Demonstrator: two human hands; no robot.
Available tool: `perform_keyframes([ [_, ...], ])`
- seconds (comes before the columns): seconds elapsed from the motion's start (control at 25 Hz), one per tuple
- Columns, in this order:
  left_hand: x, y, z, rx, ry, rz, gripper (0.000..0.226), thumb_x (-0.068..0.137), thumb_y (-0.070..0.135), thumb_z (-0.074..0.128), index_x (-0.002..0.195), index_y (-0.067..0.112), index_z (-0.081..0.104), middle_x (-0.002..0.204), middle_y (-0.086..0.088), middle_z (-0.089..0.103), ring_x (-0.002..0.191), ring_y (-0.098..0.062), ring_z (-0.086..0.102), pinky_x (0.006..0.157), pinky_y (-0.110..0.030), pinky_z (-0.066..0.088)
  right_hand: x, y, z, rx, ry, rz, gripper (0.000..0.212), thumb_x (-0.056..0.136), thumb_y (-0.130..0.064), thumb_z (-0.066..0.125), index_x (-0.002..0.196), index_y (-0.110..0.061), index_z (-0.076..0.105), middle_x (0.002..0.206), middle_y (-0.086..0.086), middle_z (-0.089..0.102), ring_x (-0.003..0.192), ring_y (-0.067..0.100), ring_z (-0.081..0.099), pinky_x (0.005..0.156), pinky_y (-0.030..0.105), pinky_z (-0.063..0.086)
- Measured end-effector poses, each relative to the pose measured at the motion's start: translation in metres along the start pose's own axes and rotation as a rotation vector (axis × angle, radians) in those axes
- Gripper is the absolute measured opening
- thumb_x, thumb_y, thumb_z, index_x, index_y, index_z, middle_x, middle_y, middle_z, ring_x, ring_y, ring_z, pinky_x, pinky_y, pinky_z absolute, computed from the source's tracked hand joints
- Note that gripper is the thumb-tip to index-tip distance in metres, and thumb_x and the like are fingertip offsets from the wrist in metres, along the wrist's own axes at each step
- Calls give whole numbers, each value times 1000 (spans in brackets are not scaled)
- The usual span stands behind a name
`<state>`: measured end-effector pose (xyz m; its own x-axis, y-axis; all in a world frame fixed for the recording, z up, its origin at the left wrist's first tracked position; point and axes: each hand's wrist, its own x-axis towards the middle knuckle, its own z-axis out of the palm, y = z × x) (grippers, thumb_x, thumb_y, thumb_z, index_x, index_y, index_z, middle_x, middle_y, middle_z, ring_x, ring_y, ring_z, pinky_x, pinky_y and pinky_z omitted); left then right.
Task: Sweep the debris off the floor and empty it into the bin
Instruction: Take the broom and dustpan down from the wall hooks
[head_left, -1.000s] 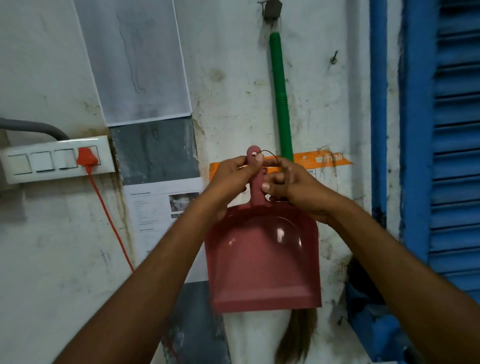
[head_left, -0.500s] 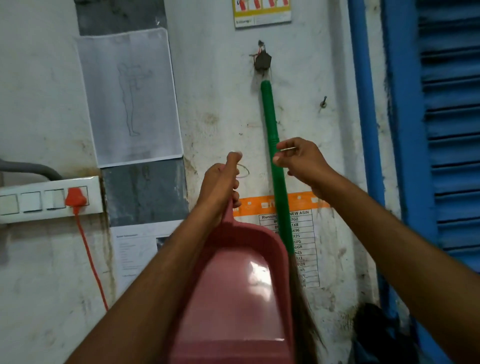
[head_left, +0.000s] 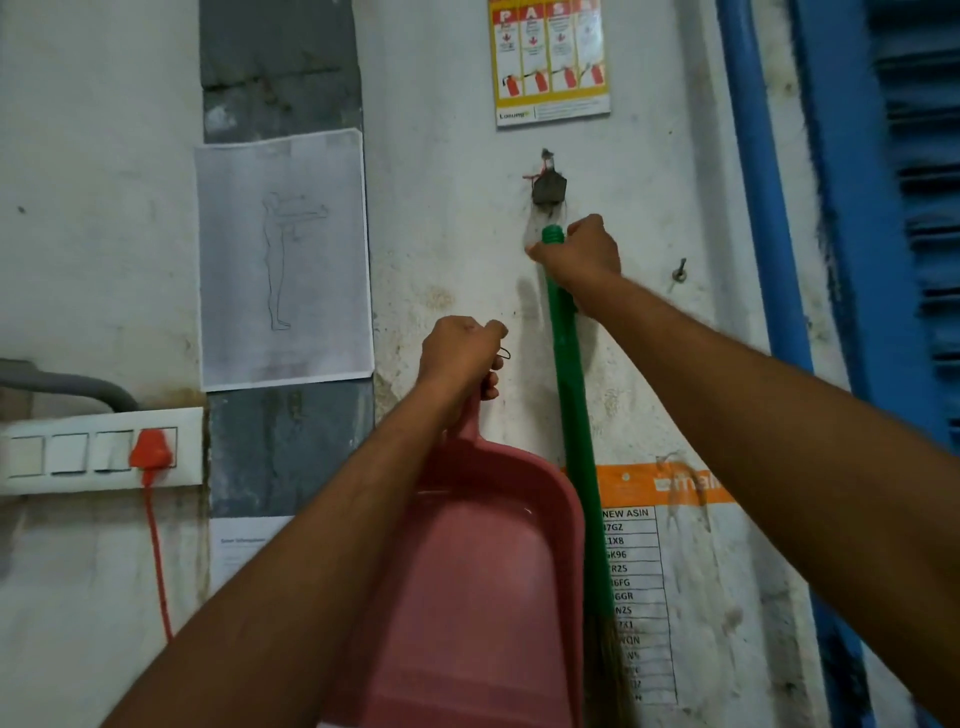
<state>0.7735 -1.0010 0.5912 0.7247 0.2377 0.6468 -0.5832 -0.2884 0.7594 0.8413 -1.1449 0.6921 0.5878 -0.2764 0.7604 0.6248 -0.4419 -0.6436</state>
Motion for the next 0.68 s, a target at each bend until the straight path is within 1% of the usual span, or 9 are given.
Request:
perform_keyframes([
  [0.08,2,3,5,-19,-11,7,24,95,20,63,77,8,55,69,-11,62,37,-14,47,44,-25,46,11,-1,3,-12,19,3,57,81,-36,78,126,-11,52,123,8,61,106,25,63,90,40,57],
  [0.16,4,5,8,-31,-22,13,25,96,20,62,76,9,53,69,-11,62,38,-14,47,45,-25,47,17,-5,1,90,18,60,49,88,-33,71,127,-11,51,122,9,60,101,25,65,84,38,59],
  [0.28,6,6,7,-47,-16,16,26,96,21,62,74,9,54,68,-11,61,40,-15,47,45,-24,46,21,-10,4,255,-42,70,42,97,-25,59,133,-12,42,118,11,60,84,22,65,62,32,58],
  [0.32,6,6,6,-56,-12,13,26,96,21,63,74,9,54,68,-11,61,40,-15,47,44,-24,46,21,-13,5,286,-58,40,39,98,-27,58,130,-12,42,114,11,61,77,20,61,55,32,54],
  [0.36,6,5,4,-62,-11,10,26,95,21,63,74,8,55,68,-11,61,39,-15,47,44,-24,45,21,-16,5,301,-55,12,37,98,-31,58,127,-13,43,109,9,60,74,18,57,52,31,51],
  [0.44,5,2,0,-70,-12,2,27,95,20,63,72,8,55,68,-11,61,38,-15,47,43,-23,44,22,-24,3,318,-34,-15,44,94,-43,60,124,-14,45,102,6,58,72,17,54,53,32,50],
  [0.52,5,0,-5,-74,-11,-4,29,94,20,64,70,9,53,67,-11,60,38,-14,46,43,-23,43,26,-35,-3,340,-28,6,52,86,-47,62,123,-16,44,98,3,60,72,16,55,54,32,48],
  [0.6,5,-2,-10,-67,-11,-8,29,94,21,64,69,11,52,67,-10,60,38,-14,45,42,-23,43,32,-46,-7,365,-43,32,47,88,-40,55,125,-17,41,96,3,61,73,17,55,55,30,45],
  [0.68,4,-4,-16,-61,-14,-8,28,95,21,64,72,10,53,68,-10,60,39,-14,46,42,-23,43,40,-57,-8,370,-17,30,40,95,-33,44,130,-13,44,92,5,61,71,19,55,54,31,45],
])
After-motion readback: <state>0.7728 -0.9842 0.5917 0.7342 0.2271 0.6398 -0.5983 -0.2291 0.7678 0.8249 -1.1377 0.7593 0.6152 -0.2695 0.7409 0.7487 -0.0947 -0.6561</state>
